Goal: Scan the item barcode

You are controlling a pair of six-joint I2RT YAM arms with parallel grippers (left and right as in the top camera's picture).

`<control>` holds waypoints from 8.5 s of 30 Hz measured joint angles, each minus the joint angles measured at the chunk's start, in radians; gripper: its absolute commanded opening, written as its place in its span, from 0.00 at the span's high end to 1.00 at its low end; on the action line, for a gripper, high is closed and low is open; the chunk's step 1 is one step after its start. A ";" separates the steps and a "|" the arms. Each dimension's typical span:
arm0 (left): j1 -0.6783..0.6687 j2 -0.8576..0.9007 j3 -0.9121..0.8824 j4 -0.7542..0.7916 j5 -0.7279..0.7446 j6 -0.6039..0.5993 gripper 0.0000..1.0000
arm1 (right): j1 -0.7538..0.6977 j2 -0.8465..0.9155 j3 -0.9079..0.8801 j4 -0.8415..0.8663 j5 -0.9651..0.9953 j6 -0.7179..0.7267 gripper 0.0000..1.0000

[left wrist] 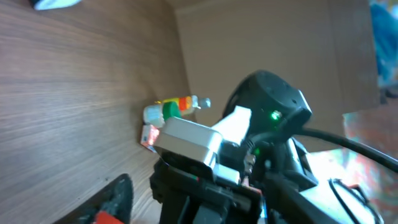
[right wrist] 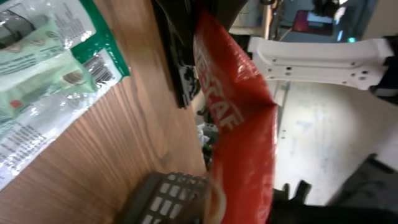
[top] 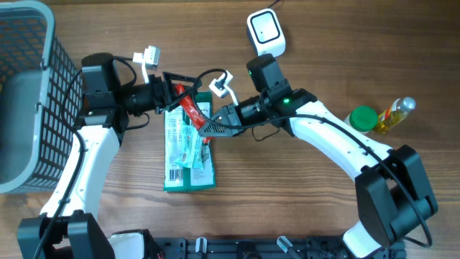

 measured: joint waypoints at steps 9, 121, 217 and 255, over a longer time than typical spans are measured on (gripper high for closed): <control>0.024 0.000 0.000 0.000 0.043 0.001 0.21 | -0.028 0.000 0.000 0.049 -0.054 0.045 0.96; 0.062 0.000 0.001 -0.356 -1.136 0.384 0.00 | 0.264 0.001 -0.226 0.016 1.258 0.443 0.96; 0.062 0.000 0.001 -0.356 -1.143 0.385 0.00 | 0.051 -0.494 -0.163 -0.433 1.196 -0.889 0.96; 0.062 0.000 0.002 -0.357 -1.143 0.388 0.00 | 0.024 0.435 0.028 0.889 2.409 -1.987 0.96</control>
